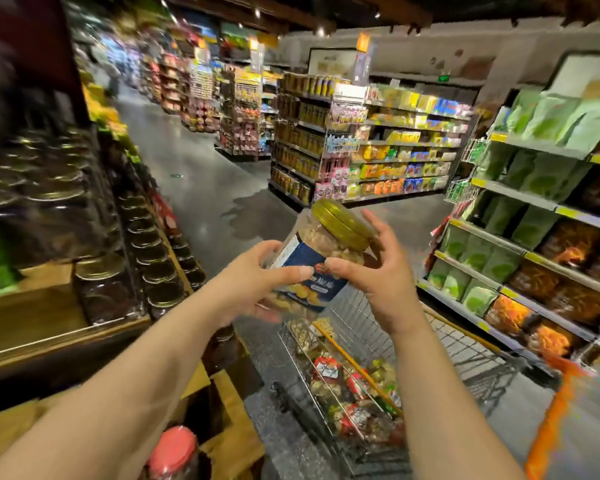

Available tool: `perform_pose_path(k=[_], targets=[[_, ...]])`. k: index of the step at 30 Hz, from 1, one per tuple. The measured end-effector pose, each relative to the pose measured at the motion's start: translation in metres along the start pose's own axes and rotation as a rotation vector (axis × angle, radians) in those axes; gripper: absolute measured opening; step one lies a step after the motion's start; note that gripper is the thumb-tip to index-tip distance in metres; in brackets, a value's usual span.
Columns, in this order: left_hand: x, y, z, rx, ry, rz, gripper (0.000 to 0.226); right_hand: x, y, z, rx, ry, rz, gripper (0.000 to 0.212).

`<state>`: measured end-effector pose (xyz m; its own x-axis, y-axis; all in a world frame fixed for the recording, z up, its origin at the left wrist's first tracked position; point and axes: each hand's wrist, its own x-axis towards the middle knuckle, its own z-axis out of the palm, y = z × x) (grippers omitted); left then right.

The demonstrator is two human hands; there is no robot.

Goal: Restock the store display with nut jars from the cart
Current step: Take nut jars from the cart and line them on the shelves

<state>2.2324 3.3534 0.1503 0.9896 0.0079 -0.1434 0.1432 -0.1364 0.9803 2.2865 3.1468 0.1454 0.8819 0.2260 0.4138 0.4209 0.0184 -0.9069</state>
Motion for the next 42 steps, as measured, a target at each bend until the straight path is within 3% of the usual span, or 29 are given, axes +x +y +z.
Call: perform_pose_path(k=[6,8,11,12,16,18,23,26,28,31,32,38,42], targets=[[-0.084,-0.026,-0.003,0.025,0.14,-0.024,0.106,-0.044,-0.021,0.026,0.046,-0.162,0.001,0.076],[-0.115,-0.035,-0.013,0.069,0.225,-0.021,0.097,-0.058,-0.027,0.046,0.079,-0.232,0.012,0.077],[-0.161,-0.038,-0.033,0.143,0.313,-0.021,0.067,-0.071,-0.037,0.08,0.101,-0.339,0.017,0.079],[-0.177,-0.04,-0.043,0.17,0.355,-0.032,0.069,-0.075,-0.042,0.095,0.099,-0.382,0.01,0.079],[-0.225,-0.054,-0.081,0.171,0.523,-0.034,0.121,-0.094,-0.059,0.151,0.114,-0.478,-0.019,0.081],[-0.252,-0.061,-0.1,0.131,0.568,-0.015,0.109,-0.106,-0.067,0.183,0.134,-0.526,-0.019,0.082],[-0.338,-0.085,-0.166,0.115,0.612,0.001,0.038,-0.146,-0.087,0.287,0.135,-0.628,-0.053,0.082],[-0.393,-0.105,-0.215,0.097,0.632,-0.003,0.031,-0.179,-0.098,0.359,0.16,-0.675,-0.045,0.087],[-0.429,-0.125,-0.25,0.089,0.677,-0.013,0.042,-0.203,-0.107,0.407,0.167,-0.713,-0.055,0.088],[-0.472,-0.153,-0.299,0.067,0.767,-0.023,0.095,-0.232,-0.12,0.468,0.191,-0.748,-0.065,0.088],[-0.487,-0.16,-0.315,0.05,0.787,-0.025,0.103,-0.241,-0.126,0.489,0.201,-0.761,-0.054,0.088],[-0.544,-0.185,-0.383,0.055,0.84,-0.007,0.103,-0.275,-0.148,0.574,0.171,-0.806,-0.037,0.083],[-0.558,-0.194,-0.42,0.048,0.858,0.078,0.083,-0.281,-0.152,0.623,0.145,-0.823,-0.023,0.079]])
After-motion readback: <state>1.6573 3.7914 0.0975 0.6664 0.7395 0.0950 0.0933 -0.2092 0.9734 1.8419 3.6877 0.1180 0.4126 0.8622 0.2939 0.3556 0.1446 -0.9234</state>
